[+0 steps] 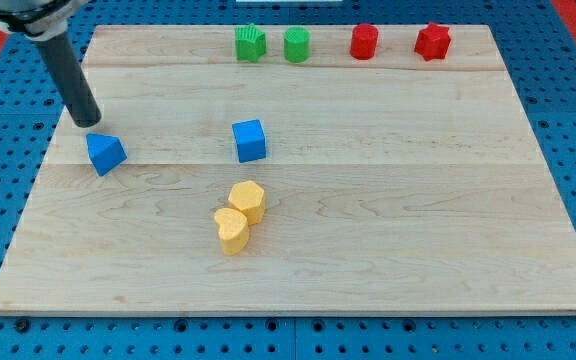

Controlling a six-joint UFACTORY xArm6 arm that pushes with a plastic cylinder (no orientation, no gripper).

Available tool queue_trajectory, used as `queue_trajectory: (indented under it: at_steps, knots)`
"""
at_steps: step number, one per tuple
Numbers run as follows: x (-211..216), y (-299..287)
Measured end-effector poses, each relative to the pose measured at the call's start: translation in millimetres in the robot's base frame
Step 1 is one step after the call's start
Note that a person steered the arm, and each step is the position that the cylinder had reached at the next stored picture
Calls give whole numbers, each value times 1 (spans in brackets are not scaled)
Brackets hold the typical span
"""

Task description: Place the blue triangle in between the blue cube and the yellow hexagon

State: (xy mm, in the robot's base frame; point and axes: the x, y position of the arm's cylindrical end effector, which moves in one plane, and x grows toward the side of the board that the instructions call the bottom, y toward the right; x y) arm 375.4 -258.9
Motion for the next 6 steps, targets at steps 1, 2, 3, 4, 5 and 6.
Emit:
queue_trajectory:
  at_steps: [1, 2, 3, 4, 5, 6]
  knots:
    - [29, -19]
    - [49, 11]
    - [57, 59]
    - [61, 105]
    - [67, 146]
    - [78, 177]
